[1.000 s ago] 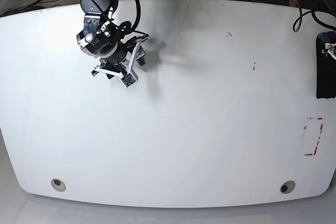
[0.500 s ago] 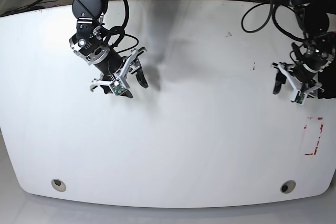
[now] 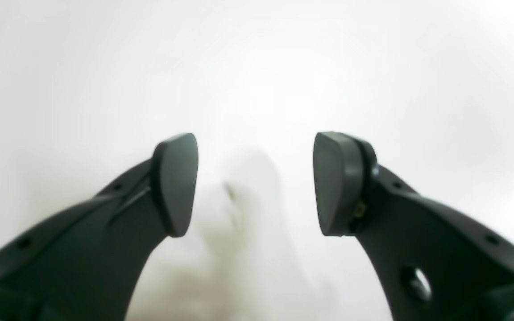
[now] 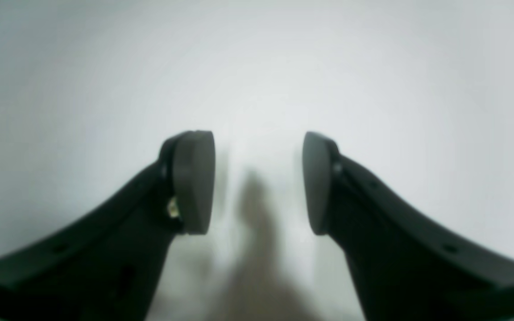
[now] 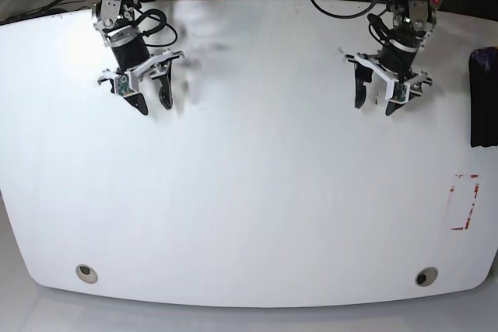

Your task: Fold the T-shirt properly

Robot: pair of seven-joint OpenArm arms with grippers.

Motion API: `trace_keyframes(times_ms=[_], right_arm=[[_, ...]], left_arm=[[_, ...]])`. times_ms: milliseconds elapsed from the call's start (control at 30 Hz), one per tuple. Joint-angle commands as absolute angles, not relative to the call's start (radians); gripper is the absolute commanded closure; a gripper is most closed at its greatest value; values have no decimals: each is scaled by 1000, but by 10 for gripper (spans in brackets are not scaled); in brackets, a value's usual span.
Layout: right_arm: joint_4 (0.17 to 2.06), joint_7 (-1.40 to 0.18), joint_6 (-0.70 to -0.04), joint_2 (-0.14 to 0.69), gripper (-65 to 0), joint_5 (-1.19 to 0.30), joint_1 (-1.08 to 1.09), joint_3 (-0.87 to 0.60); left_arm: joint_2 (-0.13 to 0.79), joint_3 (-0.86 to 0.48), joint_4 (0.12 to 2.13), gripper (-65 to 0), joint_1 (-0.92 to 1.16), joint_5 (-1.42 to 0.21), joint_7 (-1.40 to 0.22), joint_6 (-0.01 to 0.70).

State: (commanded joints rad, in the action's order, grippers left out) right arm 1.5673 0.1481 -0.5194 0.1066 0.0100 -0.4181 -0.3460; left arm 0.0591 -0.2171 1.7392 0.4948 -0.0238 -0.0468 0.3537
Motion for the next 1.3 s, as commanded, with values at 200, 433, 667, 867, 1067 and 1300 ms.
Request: trace_keyframes(times_ms=[200,433,667,867,1067,1300], right_arm=[[1666,148,-521,168,-296,-174,-634,-348],[1735,148,-521,177,-295,-242,-855,-351],[1738,147,-521,174,-292,-249,-1052,-343],[1541,147,-521,185,-292,-249,-1069,-252],[1231,147,-521,214,-292,-240,-918,-159],[837,151,-516,223,-292,-239,-671,-87]], left_arm=[[-19,-220,1880,-367,768,-24,-50,351],[-47,-214,1896,-367,972,-27,-117,351],[-47,-219,1886,-367,1070,-28,-216,352],[-47,-222,1807,-367,1058,-27,-262,352],[-27,-220,1517,-367,935,-24,-255,354],[39,-220,1015,-367,674,-24,-160,349]])
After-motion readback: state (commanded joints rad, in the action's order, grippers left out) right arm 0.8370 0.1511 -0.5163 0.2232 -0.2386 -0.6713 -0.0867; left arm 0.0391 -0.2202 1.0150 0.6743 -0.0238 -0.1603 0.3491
